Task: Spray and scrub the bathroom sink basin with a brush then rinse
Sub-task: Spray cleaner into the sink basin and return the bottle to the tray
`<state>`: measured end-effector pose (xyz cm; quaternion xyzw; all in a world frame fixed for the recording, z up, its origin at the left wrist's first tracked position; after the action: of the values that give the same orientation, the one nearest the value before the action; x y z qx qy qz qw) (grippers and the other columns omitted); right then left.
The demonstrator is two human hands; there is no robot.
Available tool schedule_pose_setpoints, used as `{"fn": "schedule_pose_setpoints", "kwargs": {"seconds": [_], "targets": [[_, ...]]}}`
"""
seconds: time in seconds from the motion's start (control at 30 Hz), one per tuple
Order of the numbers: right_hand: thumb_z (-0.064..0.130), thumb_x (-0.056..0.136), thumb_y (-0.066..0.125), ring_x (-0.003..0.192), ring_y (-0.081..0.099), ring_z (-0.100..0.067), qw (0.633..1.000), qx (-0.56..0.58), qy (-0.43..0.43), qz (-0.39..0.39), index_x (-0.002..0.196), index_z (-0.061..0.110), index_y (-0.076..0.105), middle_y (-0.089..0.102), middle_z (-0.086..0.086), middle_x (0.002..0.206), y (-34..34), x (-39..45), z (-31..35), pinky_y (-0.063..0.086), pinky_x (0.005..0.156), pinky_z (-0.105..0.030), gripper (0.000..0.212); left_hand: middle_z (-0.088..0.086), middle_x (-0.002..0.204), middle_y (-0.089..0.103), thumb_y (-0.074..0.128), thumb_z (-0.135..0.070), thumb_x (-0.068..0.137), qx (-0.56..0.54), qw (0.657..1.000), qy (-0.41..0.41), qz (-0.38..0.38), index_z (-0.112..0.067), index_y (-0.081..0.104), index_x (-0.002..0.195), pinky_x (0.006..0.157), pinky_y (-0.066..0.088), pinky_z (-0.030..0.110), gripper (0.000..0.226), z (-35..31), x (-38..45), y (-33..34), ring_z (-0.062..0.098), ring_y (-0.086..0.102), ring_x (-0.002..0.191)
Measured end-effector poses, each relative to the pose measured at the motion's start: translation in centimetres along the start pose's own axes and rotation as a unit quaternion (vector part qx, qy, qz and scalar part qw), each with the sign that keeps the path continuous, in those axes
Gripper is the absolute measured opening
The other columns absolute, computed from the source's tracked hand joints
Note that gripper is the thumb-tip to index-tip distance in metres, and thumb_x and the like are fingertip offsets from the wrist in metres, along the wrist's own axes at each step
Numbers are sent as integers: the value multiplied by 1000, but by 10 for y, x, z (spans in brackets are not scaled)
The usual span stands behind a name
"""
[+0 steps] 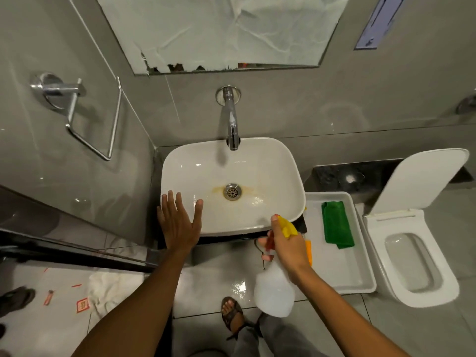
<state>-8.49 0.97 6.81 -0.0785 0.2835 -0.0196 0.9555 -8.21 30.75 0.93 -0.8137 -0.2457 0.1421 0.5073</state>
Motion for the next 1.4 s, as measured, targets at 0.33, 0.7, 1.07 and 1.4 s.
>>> {"fn": "schedule_pose_setpoints", "kwargs": {"seconds": [0.33, 0.7, 1.07, 1.4], "targets": [[63, 97, 56, 76, 78, -39, 997, 1, 5, -83, 76, 25, 74, 81, -9, 76, -38, 15, 1, 67, 61, -47, 47, 14, 175, 33, 28, -73, 100, 7, 1000, 0, -4, -9, 45, 160, 135, 14, 58, 89, -2, 0, 0, 35, 23, 166], [44, 101, 66, 80, 75, -51, 998, 38, 7, 43, 110, 22, 74, 73, -12, 69, 36, 13, 18, 61, 64, -48, 25, 15, 174, 34, 28, -71, 101, -1, 1000, -6, 1, -9, 46, 159, 135, 13, 57, 88, -3, 0, -3, 35, 23, 165], [44, 99, 68, 79, 69, -20, 994, 53, 18, 95, 134, 34, 63, 79, -21, 91, 65, -2, 16, 65, 72, -49, 37, 16, 173, 35, 26, -70, 102, -6, 1000, 3, 6, -8, 47, 158, 135, 11, 57, 86, -4, -1, -7, 35, 23, 165], [68, 87, 71, 81, 75, -18, 997, 53, -6, 62, 101, 24, 77, 80, -15, 89, -6, 19, -2, 66, 65, -39, 47, 14, 175, 33, 18, -76, 99, 64, 991, 115, 24, -6, 47, 160, 135, 6, 60, 97, -23, -11, 1, 32, 22, 167]]}}
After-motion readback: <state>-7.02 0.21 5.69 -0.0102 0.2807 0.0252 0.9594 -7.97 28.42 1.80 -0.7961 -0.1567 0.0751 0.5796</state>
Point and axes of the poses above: each hand's wrist, its own x-axis towards the middle knuckle, its own y-axis out of the palm, z = x × y, the point moved 5 cm from there along x, towards the middle knuckle
